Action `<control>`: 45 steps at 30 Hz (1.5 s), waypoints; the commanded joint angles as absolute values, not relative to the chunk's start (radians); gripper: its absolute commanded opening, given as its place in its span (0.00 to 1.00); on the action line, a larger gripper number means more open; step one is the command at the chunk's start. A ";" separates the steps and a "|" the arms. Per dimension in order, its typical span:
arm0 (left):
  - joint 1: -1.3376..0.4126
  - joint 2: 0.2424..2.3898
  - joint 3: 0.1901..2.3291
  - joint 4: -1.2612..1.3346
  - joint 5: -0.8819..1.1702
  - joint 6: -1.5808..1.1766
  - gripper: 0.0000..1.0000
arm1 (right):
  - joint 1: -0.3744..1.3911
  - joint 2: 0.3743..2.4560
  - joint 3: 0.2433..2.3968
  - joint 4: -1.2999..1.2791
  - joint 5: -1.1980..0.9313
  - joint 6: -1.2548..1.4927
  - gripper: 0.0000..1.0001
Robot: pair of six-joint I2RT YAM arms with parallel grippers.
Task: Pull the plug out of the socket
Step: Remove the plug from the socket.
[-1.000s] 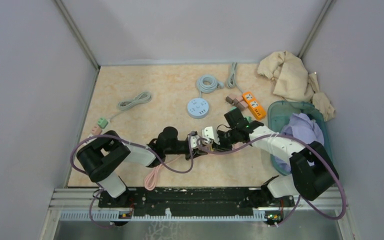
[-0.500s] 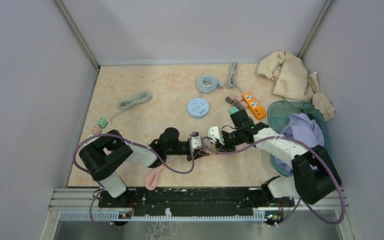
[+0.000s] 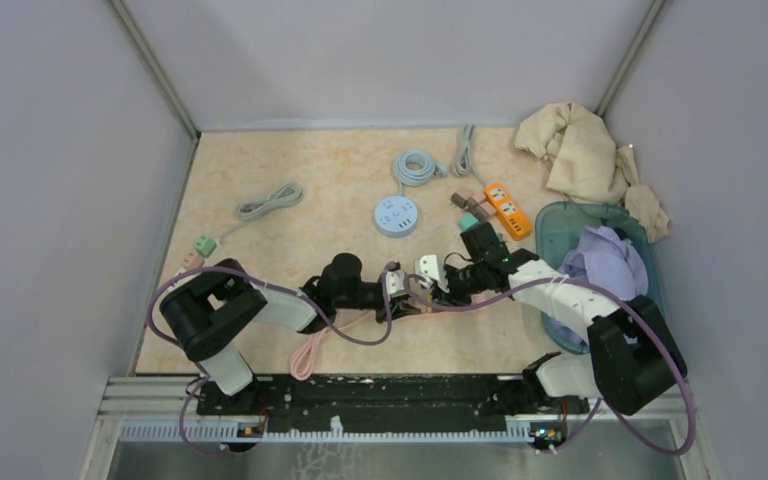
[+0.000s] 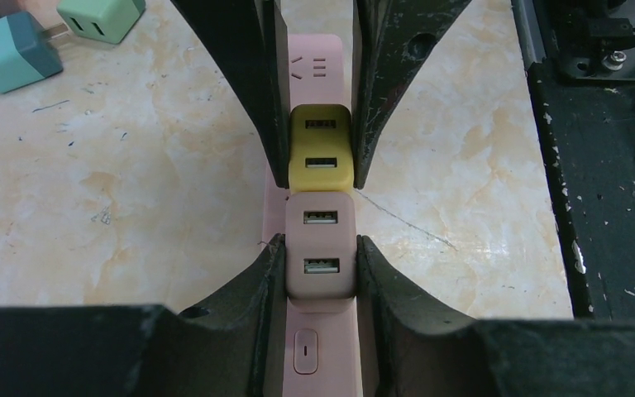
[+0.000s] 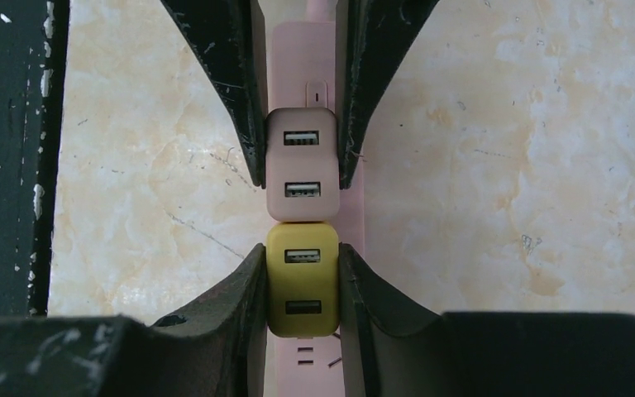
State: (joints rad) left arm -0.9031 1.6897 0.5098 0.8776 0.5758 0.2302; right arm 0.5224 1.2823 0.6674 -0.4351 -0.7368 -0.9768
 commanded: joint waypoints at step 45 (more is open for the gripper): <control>-0.924 1.761 0.563 0.669 0.601 0.201 0.01 | 0.514 1.184 0.673 -0.306 -1.079 -1.014 0.00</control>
State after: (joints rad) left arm -0.9142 1.7058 0.5644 0.8066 0.5987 0.2062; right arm 0.4496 1.2423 0.6243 -0.4870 -0.8413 -1.1236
